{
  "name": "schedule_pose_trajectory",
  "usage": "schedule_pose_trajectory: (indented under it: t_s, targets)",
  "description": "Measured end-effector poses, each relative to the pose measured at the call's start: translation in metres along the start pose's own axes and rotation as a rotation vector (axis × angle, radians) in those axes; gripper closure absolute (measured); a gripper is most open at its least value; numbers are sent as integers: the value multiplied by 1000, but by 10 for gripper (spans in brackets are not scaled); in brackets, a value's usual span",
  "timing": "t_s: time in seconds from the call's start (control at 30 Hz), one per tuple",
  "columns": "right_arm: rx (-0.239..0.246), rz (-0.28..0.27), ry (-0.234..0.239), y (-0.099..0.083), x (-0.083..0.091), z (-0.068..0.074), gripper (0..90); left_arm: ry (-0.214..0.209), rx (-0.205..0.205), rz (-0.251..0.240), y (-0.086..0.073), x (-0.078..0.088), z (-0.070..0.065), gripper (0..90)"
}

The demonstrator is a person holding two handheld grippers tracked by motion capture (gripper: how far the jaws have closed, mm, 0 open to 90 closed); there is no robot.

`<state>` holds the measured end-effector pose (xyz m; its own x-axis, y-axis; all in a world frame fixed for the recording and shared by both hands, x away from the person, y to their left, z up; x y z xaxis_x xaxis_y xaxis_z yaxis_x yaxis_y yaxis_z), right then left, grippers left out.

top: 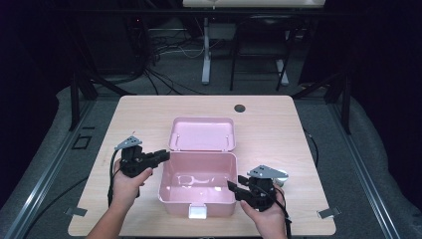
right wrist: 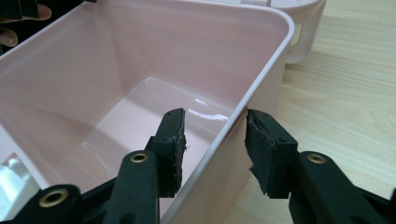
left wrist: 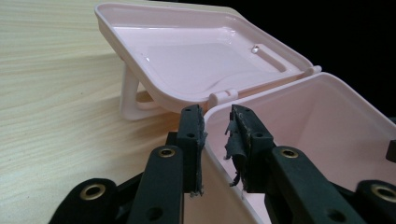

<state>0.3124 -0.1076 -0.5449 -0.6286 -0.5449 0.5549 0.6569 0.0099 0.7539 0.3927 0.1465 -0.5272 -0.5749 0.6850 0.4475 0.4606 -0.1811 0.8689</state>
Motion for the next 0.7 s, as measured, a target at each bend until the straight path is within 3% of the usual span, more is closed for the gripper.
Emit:
schedule_pose_trajectory:
  t_s: [0.23,0.4,0.7]
  targets:
    - [3,-23,14,8,9,3,564,12,-7,-16,6,9,2,666]
    - [11,-41,13,19,18,2,545,7,-7,13,4,11,4,630]
    - [48,-32,-27,35,30,-13,534,14,-31,49,-3,16,0,623]
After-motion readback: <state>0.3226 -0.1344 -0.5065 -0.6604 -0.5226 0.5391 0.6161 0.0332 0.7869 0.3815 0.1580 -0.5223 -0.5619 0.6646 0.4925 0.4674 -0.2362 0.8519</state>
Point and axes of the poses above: each handheld gripper's, and its own axes: x roughly backward along the jaws, y roughly out of its top, z roughly to its left, the point moved 9 cm from there along -x, roughly forward along the jaws, and after that the axes turned 10 degrees about -x, right-handed, at the moved point
